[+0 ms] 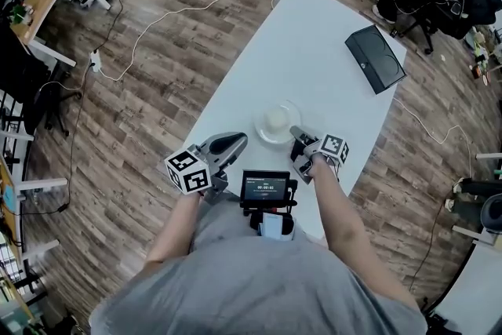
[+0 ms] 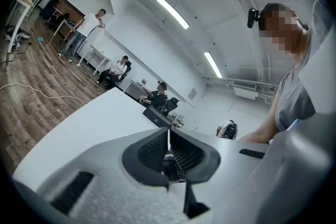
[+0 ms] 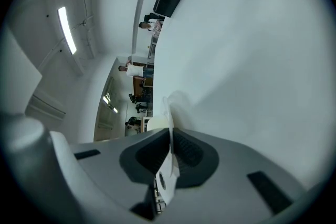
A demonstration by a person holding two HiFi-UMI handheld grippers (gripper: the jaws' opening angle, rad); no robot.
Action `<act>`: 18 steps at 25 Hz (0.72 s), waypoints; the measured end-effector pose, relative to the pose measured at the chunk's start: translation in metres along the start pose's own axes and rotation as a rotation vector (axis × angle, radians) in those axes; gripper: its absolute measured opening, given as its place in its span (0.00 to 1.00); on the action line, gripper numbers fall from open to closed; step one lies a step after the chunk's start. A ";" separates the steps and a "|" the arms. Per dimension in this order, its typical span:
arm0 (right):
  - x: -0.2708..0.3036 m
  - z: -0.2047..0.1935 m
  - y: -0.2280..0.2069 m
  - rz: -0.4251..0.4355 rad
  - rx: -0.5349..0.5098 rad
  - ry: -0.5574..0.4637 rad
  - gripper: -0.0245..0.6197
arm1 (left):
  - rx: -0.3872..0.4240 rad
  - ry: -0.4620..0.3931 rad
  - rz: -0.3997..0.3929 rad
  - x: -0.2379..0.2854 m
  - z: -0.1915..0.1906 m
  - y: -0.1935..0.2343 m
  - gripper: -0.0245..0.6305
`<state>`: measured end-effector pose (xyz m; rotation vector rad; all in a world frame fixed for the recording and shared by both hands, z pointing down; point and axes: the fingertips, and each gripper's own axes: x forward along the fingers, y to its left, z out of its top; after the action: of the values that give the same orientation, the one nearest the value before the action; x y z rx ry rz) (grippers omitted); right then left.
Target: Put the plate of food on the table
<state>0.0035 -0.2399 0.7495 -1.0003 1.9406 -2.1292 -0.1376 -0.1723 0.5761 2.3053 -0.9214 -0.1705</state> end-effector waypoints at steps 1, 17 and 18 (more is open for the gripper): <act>0.000 0.002 0.000 -0.005 0.002 -0.009 0.09 | 0.000 0.000 0.000 0.000 0.000 0.000 0.07; -0.007 0.012 -0.014 -0.292 -0.247 -0.016 0.10 | 0.002 -0.013 -0.010 0.000 0.003 -0.001 0.07; -0.008 0.013 -0.015 -0.302 -0.256 -0.014 0.10 | 0.003 -0.014 -0.011 0.000 0.003 -0.001 0.07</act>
<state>0.0212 -0.2442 0.7596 -1.4318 2.2201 -2.0362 -0.1378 -0.1734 0.5733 2.3148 -0.9171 -0.1907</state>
